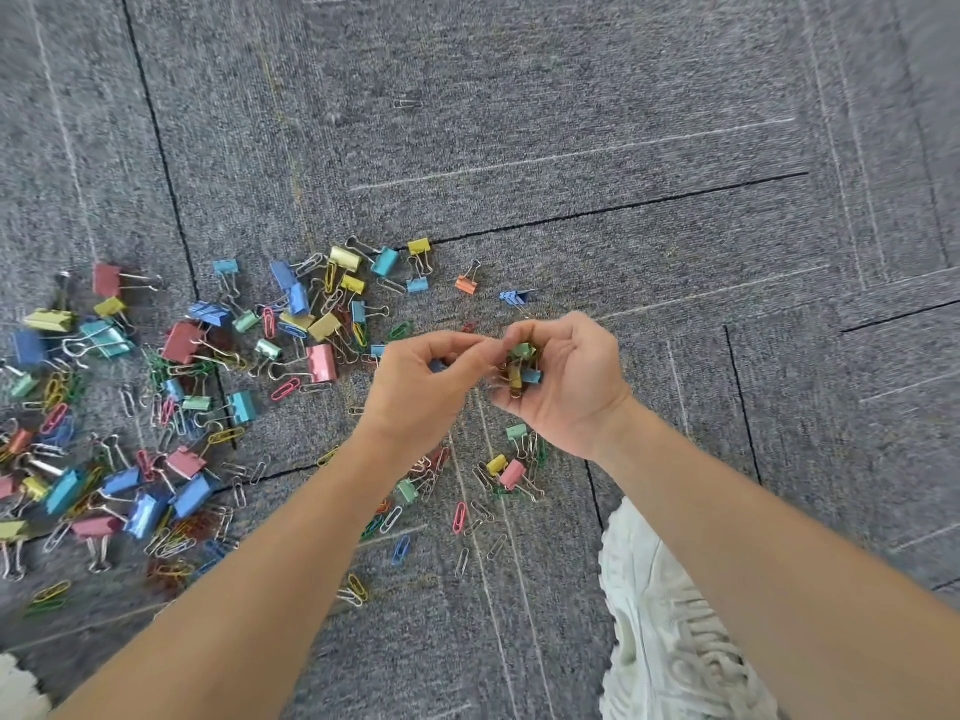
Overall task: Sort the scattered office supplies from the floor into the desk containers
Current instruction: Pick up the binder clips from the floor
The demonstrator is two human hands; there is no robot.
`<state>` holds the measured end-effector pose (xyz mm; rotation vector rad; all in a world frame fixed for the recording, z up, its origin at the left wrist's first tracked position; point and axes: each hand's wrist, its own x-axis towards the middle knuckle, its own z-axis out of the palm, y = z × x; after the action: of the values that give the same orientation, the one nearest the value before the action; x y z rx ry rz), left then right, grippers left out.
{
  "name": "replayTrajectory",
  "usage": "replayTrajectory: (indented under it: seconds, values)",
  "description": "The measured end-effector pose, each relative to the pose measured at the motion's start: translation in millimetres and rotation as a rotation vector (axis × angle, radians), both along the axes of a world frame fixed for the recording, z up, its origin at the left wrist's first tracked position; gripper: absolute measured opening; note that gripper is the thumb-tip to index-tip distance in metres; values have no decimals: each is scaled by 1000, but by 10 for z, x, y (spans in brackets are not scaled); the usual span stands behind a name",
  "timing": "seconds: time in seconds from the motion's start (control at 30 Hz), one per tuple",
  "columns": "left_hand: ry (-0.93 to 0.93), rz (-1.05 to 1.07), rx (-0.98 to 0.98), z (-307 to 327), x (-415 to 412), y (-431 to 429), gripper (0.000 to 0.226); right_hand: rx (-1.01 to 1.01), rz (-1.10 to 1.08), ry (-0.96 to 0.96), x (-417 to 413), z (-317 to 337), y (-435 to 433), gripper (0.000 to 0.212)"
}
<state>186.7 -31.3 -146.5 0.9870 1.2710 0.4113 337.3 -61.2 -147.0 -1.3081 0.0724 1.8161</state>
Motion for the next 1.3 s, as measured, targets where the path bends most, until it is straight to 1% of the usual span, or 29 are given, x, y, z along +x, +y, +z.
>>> replayTrajectory:
  seconds: [0.07, 0.1, 0.13, 0.2, 0.27, 0.3, 0.33, 0.37, 0.4, 0.43, 0.47, 0.5, 0.57, 0.6, 0.63, 0.67, 0.7, 0.73, 0.77, 0.87, 0.93, 1.0, 1.03, 1.1, 1.13, 1.17, 1.23, 1.3]
  values:
    - [20, 41, -2, -17, -42, 25, 5, -53, 28, -77, 35, 22, 37, 25]
    - [33, 45, 0, -26, -63, 45, 6, -84, 72, -160, 59, 27, 67, 29]
    - [44, 40, 4, -23, -78, 72, 7, -104, 138, -290, 74, 39, 107, 30]
    - [74, 2, 22, -7, -75, 145, 12, -83, 335, -685, 111, 44, 194, 33]
    - [166, -57, 99, -4, -24, 236, 16, 38, 542, -1161, 162, 2, 280, 37]
    - [234, -80, 146, -10, 19, 290, 17, 123, 629, -1336, 189, -22, 324, 34]
    - [307, -105, 183, -11, 73, 350, 19, 182, 717, -1432, 204, -22, 369, 31]
    - [385, -131, 208, -21, 133, 412, 23, 191, 822, -1472, 211, -32, 406, 36]
    - [466, -158, 225, -33, 194, 473, 29, 148, 934, -1482, 218, -42, 434, 45]
    - [553, -187, 239, -42, 254, 530, 35, 84, 1040, -1491, 230, -66, 444, 50]
    - [640, -221, 254, -61, 315, 575, 39, 42, 1101, -1509, 245, -93, 432, 47]
    - [717, -254, 266, -93, 369, 606, 40, 41, 1096, -1521, 264, -115, 410, 41]
    - [849, -333, 306, -149, 464, 630, 38, 79, 944, -1497, 333, -146, 342, 31]
    - [913, -379, 354, -177, 504, 635, 37, 91, 851, -1435, 374, -144, 296, 29]
    - [965, -422, 400, -206, 541, 648, 36, 92, 747, -1315, 429, -144, 236, 28]
    - [997, -448, 436, -220, 572, 669, 35, 82, 623, -1127, 486, -121, 167, 27]
    - [1015, -465, 445, -244, 599, 694, 34, 54, 501, -898, 546, -86, 93, 26]
    - [1019, -478, 421, -247, 622, 711, 34, 15, 411, -674, 606, -33, 5, 24]
    - [1020, -482, 382, -238, 636, 722, 32, -25, 341, -489, 664, 10, -87, 23]
    - [996, -483, 318, -186, 635, 650, 26, -123, 164, -52, 815, 79, -333, 22]
    - [936, -463, 345, -127, 585, 519, 20, -98, 68, 138, 843, 108, -434, 15]
    - [775, -382, 327, -21, 507, 395, 17, -21, 44, 211, 838, 126, -475, 9]
    - [674, -337, 285, 34, 462, 349, 15, 22, 50, 234, 833, 130, -477, 13]
    - [479, -277, 149, 162, 385, 290, 9, 84, 59, 276, 822, 148, -454, 16]
    - [402, -257, 81, 231, 348, 263, 9, 99, 61, 285, 817, 156, -437, 15]
    - [338, -238, 17, 291, 320, 232, 13, 100, 66, 276, 816, 162, -420, 18]
    - [274, -193, -98, 391, 289, 151, 26, 78, 103, 213, 817, 191, -381, 33]
    - [308, -150, -152, 457, 275, 43, 33, 50, 187, 76, 815, 215, -361, 39]
